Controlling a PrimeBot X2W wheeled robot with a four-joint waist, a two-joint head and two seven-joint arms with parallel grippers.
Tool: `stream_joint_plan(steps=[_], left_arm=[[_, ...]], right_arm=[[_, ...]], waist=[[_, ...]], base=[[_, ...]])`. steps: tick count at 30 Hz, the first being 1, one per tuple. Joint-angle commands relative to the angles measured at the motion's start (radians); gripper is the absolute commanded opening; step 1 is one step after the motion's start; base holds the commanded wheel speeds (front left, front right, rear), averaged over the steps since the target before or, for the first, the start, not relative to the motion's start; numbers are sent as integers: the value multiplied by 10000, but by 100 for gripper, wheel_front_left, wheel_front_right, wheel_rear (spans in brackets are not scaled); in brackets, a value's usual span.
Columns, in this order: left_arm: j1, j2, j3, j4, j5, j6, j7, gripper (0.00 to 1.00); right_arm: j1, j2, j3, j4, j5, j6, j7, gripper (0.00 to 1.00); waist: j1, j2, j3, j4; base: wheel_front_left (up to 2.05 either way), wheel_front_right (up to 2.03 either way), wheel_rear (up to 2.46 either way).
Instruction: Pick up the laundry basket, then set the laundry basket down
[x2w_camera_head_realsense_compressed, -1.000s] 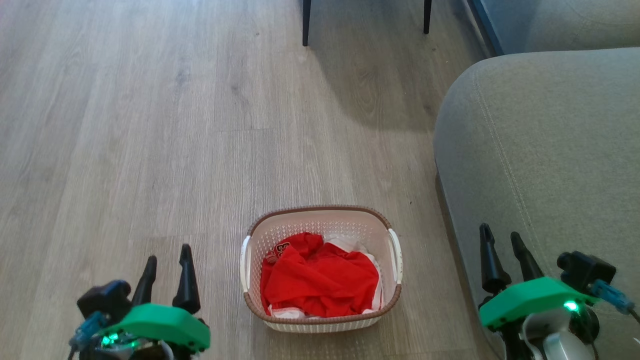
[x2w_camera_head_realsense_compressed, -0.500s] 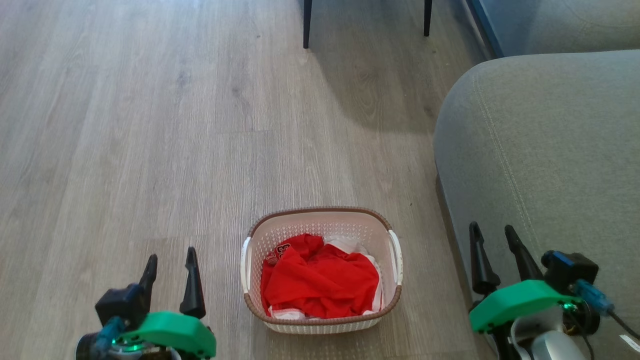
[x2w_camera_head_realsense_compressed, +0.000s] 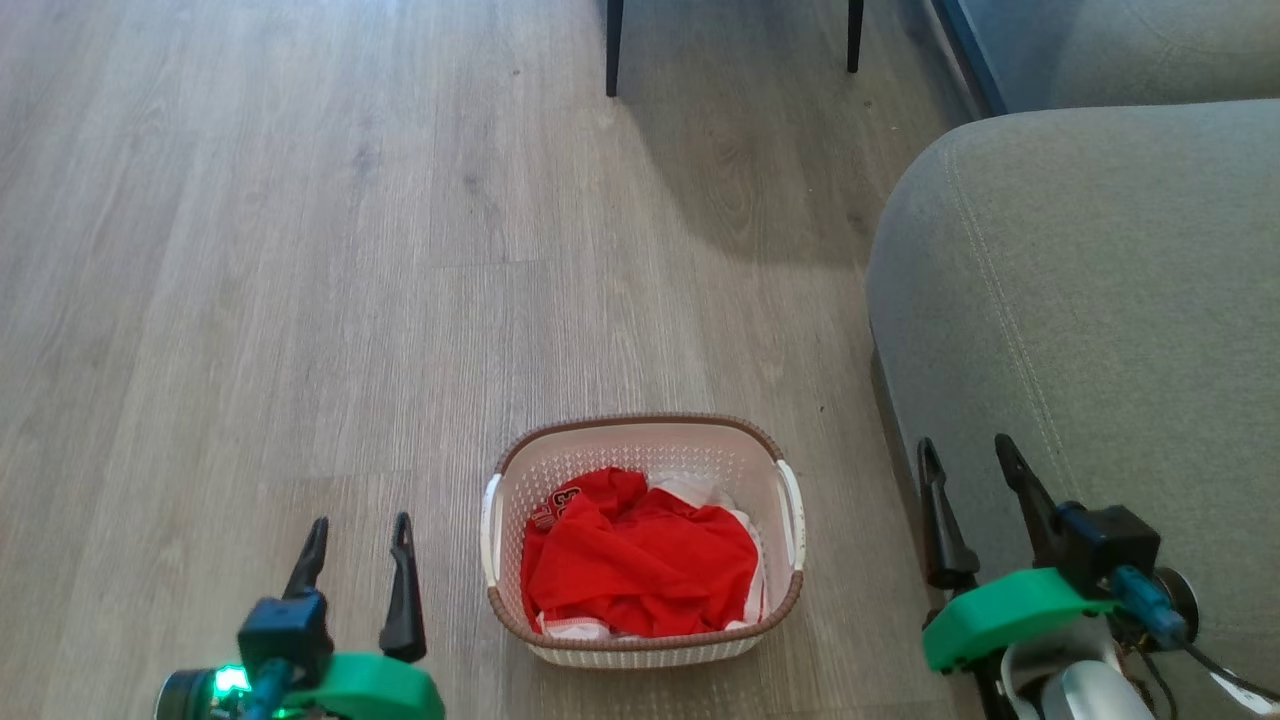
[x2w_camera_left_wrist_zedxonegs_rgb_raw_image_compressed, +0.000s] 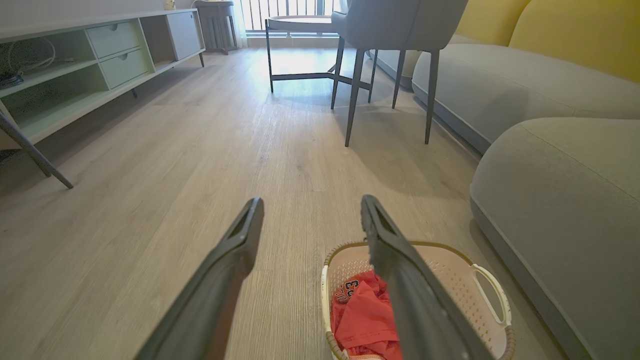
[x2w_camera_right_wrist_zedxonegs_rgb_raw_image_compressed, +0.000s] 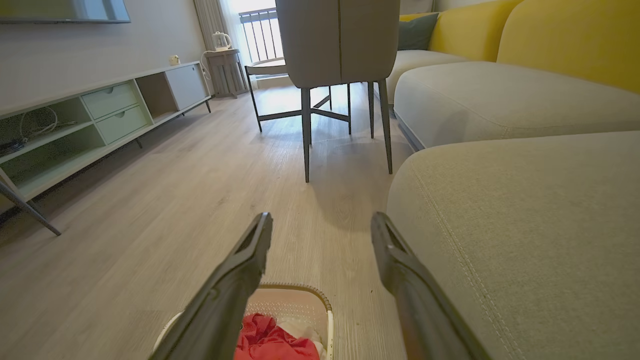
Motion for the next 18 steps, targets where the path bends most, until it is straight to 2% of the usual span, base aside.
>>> stream_joint_plan(steps=[1,5,18], left_arm=[[-319,54,225,-349,283,119,-184,100],[-285,46,181,-329,734,151,-295,100],[-299,25,199,-245,695,127,-295,100]], right_arm=[[-258,-117,257,-397,-274,-15,-166,100],[-256,-121,324,-430,-723,-15,-276,100],[-266,-121,295,-359,-738,-15,-276,100]], waist=[[0,0,1,-1],[0,0,15,0],[0,0,63,-7]], base=[[0,0,0],[0,0,0],[0,0,0]])
